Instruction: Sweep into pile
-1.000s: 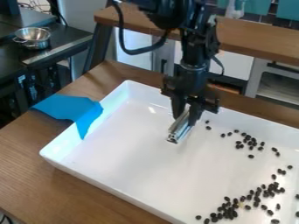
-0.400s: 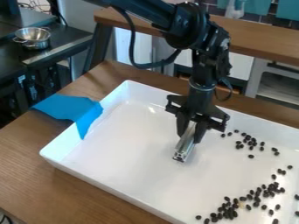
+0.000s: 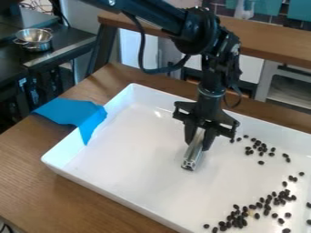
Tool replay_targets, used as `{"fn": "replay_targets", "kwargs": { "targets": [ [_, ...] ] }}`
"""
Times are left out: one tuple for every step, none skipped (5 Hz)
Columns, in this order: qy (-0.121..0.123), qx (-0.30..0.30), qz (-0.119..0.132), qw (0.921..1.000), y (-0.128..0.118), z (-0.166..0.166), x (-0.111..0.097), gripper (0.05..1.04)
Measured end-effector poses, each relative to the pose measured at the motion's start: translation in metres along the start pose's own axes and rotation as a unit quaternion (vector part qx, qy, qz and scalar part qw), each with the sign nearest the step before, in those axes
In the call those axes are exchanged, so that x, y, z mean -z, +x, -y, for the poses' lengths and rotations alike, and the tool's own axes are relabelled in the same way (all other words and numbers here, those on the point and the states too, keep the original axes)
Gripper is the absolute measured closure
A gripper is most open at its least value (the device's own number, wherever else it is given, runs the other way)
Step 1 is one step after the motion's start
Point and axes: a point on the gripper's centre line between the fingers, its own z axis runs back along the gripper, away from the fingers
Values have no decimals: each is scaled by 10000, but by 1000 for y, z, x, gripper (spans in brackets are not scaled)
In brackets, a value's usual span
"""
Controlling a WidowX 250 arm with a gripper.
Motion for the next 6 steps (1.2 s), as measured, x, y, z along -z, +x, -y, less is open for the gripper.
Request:
{"fn": "replay_targets", "kwargs": {
  "targets": [
    [15,-30,-68,10000,0,1,5,715],
    [-36,-1,-104,9999,2,3,4,715],
    [-57,-42,-176,9998,4,6,4,715],
    [-75,-6,-207,9998,9,15,6,715],
    [-74,121,-248,9996,10,29,6,715],
    [-63,156,-251,9995,10,37,7,715]
  ]
}}
